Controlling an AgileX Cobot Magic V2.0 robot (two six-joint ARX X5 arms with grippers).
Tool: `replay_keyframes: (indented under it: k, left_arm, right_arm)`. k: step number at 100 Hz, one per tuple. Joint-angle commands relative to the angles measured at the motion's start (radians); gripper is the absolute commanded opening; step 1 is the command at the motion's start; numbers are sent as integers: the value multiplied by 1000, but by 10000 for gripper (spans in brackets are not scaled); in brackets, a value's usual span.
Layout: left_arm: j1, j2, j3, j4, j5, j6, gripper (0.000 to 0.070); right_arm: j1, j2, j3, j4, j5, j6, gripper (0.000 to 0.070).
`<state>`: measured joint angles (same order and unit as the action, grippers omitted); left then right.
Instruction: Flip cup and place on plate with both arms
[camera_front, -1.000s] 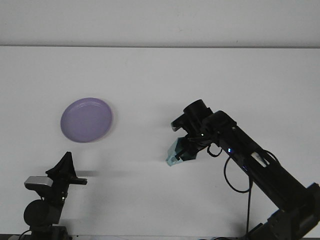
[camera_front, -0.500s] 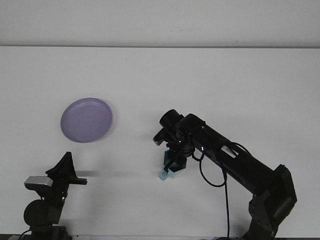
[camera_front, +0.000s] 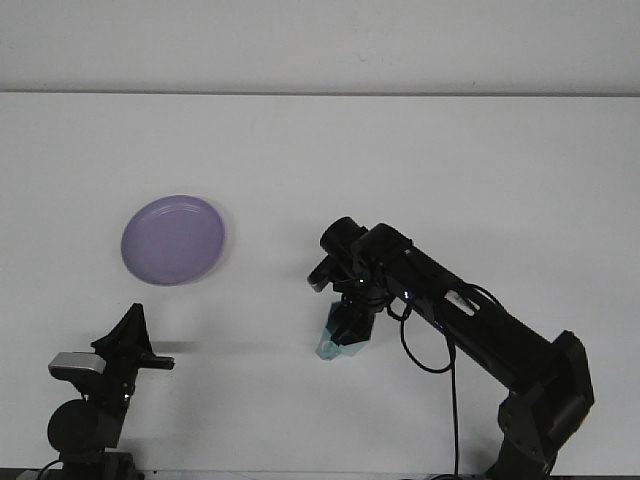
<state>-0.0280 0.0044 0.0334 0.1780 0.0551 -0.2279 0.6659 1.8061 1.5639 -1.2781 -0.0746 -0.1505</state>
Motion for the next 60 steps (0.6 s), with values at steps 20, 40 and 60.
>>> replay_keyframes:
  k: [20,40,60]
  left_arm:
    - [2,0,19,98,82,-110,12]
    - [0,55,124,-24,169,-228,12]
    - [-7,230,315,-137,283,-231,12]
  right_arm:
    - [-82,-158,86,19,-2,14,308]
    - [-181,-406,18,223,-52,58,308]
    - [-266,-742,-320,521,-44,126,308]
